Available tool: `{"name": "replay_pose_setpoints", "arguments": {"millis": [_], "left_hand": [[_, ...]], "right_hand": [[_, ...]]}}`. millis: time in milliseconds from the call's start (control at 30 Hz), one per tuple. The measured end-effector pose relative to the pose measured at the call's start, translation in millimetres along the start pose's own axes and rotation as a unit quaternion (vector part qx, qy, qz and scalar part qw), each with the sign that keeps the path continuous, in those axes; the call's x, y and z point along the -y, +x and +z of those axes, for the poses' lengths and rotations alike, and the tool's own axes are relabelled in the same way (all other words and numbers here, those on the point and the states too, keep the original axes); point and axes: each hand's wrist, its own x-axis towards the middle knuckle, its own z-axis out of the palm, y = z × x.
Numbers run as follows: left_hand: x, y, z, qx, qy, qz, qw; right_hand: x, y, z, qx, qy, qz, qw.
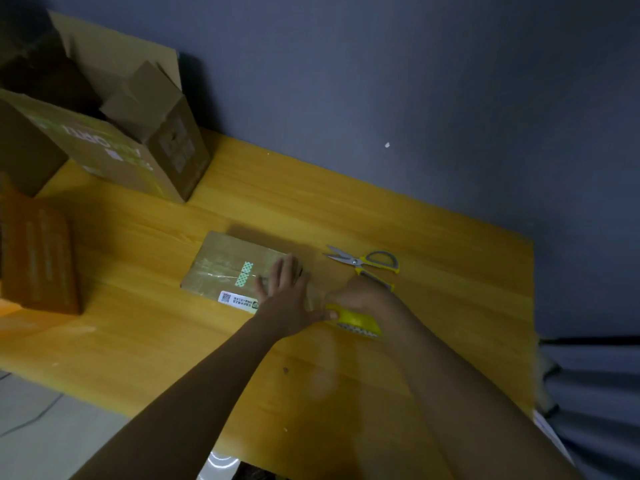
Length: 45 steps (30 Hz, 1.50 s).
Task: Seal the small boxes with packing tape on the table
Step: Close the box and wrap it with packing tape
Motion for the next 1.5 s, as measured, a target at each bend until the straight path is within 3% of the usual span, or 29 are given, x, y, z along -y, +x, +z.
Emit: {"name": "replay_pose_setpoints", "arguments": {"millis": [133, 267, 367, 533, 767, 900, 1033, 1133, 1267, 1400, 1500], "left_hand": [[7, 9, -17, -0.038, 0.059, 0.080, 0.994], [11, 35, -24, 0.029, 0.037, 0.165, 0.985], [12, 50, -17, 0.053, 0.034, 0.152, 0.986], [14, 52, -3, 0.011, -0.025, 0.159, 0.987], [25, 40, 0, -0.056, 0.008, 0.155, 0.986], [26, 41, 3, -0.069, -0.031, 0.148, 0.986], [20, 43, 7, -0.068, -0.031, 0.122, 0.990], [13, 43, 12, -0.102, -0.038, 0.104, 0.989], [7, 41, 16, -0.101, -0.034, 0.086, 0.991], [1, 35, 20, -0.101, -0.029, 0.089, 0.990], [-3, 32, 22, -0.098, -0.015, 0.093, 0.991]], "right_hand": [[4, -6, -8, 0.001, -0.002, 0.036, 0.999], [1, -12, -6, -0.048, 0.021, 0.064, 0.997], [-4, -13, 1, -0.084, 0.028, 0.058, 0.994], [-11, -16, 6, -0.108, -0.004, 0.064, 0.992], [-19, -35, 9, -0.144, -0.001, 0.082, 0.986], [-37, -62, 22, -0.220, -0.014, 0.093, 0.971], [-70, -86, 41, -0.342, -0.022, 0.131, 0.930], [-105, -90, 54, -0.388, 0.009, 0.182, 0.903], [-138, -88, 69, -0.388, 0.040, 0.226, 0.893], [-149, -78, 86, -0.430, 0.015, 0.203, 0.879], [-150, -70, 91, -0.354, -0.007, 0.218, 0.909]]}}
